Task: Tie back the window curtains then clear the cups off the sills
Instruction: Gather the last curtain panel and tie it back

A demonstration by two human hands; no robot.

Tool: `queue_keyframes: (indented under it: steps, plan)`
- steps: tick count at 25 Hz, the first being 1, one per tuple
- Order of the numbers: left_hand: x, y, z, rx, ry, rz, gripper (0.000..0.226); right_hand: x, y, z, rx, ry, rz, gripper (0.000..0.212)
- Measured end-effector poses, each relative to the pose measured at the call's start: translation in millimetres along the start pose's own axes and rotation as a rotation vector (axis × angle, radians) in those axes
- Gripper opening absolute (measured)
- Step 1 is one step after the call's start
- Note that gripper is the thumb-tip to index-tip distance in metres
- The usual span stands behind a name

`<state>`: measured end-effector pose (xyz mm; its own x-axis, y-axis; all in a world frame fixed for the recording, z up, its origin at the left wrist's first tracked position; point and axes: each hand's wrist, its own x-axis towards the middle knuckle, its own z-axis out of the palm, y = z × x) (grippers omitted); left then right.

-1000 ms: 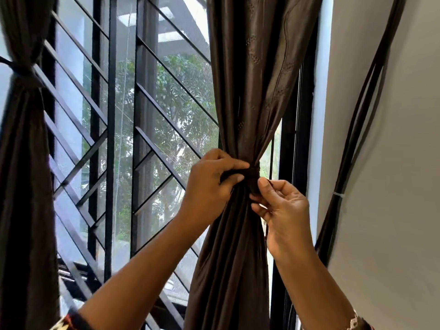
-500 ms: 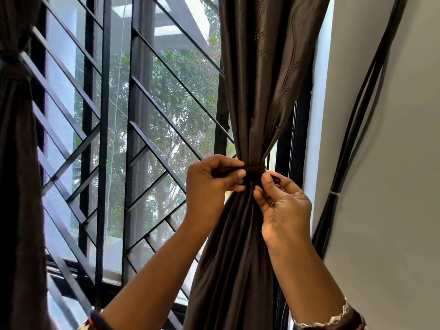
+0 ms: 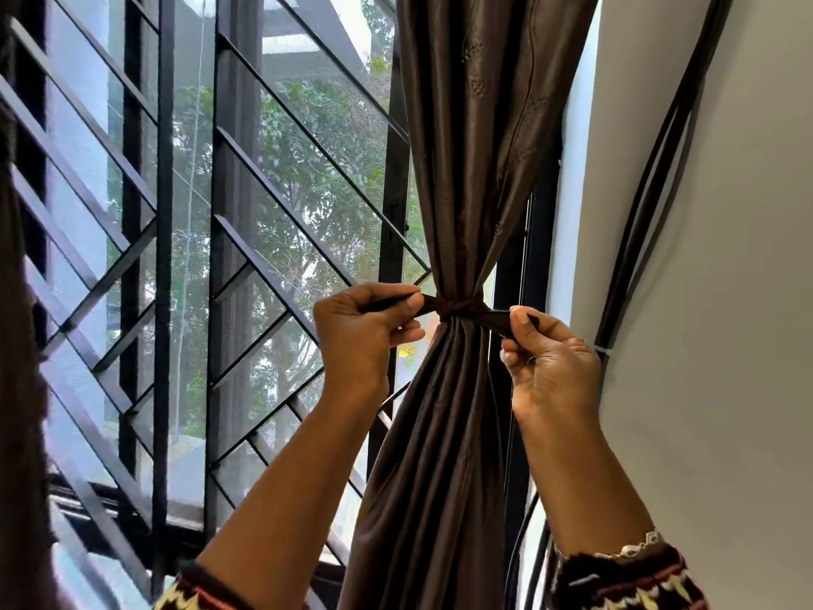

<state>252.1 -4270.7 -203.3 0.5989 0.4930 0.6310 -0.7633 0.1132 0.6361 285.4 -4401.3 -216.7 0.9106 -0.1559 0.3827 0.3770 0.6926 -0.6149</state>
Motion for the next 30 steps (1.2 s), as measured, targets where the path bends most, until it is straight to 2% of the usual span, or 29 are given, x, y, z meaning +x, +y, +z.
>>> queue_keyframes:
  steps: [4, 6, 8, 10, 13, 16, 19, 22, 24, 26, 28, 30]
  plan:
    - [-13.5, -18.6, 2.3, -0.024, 0.071, 0.052, 0.02, 1.0, 10.3, -2.3, -0.111, 0.013, -0.071, 0.011]
    - [-25.7, -32.2, -2.8, 0.07, 0.017, 0.07, 0.013, -5.4, 14.5, -6.4, -0.188, -0.079, -0.125, 0.007]
    - [-40.3, -45.0, -8.9, 0.196, -0.041, 0.025, 0.004, -14.4, 19.8, -13.8, -0.325, -0.202, -0.101, 0.02]
    - [-52.9, -53.4, -11.8, 0.333, -0.042, 0.057, 0.009, -22.5, 27.7, -18.8, -0.516, -0.26, -0.083, 0.023]
    - [-61.5, -57.8, -12.7, 0.431, 0.004, 0.163, 0.013, -29.0, 37.4, -19.0, -0.711, -0.25, -0.212, 0.02]
    - [-67.3, -58.5, -14.8, 0.466, 0.03, 0.193, 0.017, -33.3, 40.7, -16.0, -0.854, -0.232, -0.336, 0.016]
    - [-75.3, -57.5, -17.6, 0.492, 0.022, 0.208, 0.019, -36.8, 40.9, -16.2, -0.942, -0.202, -0.402, 0.026]
    - [-86.6, -61.7, -27.1, 0.607, 0.0, 0.227, 0.015, -42.5, 44.2, -19.6, -1.019, -0.154, -0.432, 0.021]
    - [-98.0, -67.7, -37.1, 0.695, -0.015, 0.225, 0.013, -52.7, 50.9, -23.7, -1.078, -0.107, -0.463, 0.03]
    - [-108.8, -72.7, -50.7, 0.765, -0.023, 0.215, 0.014, -70.3, 61.4, -28.9, -1.098, -0.089, -0.576, 0.04]
    - [-117.2, -76.2, -65.4, 0.838, -0.037, 0.212, 0.012, -85.7, 75.3, -37.1, -1.142, -0.118, -0.716, 0.051]
    - [-125.9, -78.9, -81.3, 0.9, -0.058, 0.199, 0.01, -98.9, 89.6, -46.1, -1.2, -0.147, -0.774, 0.056]
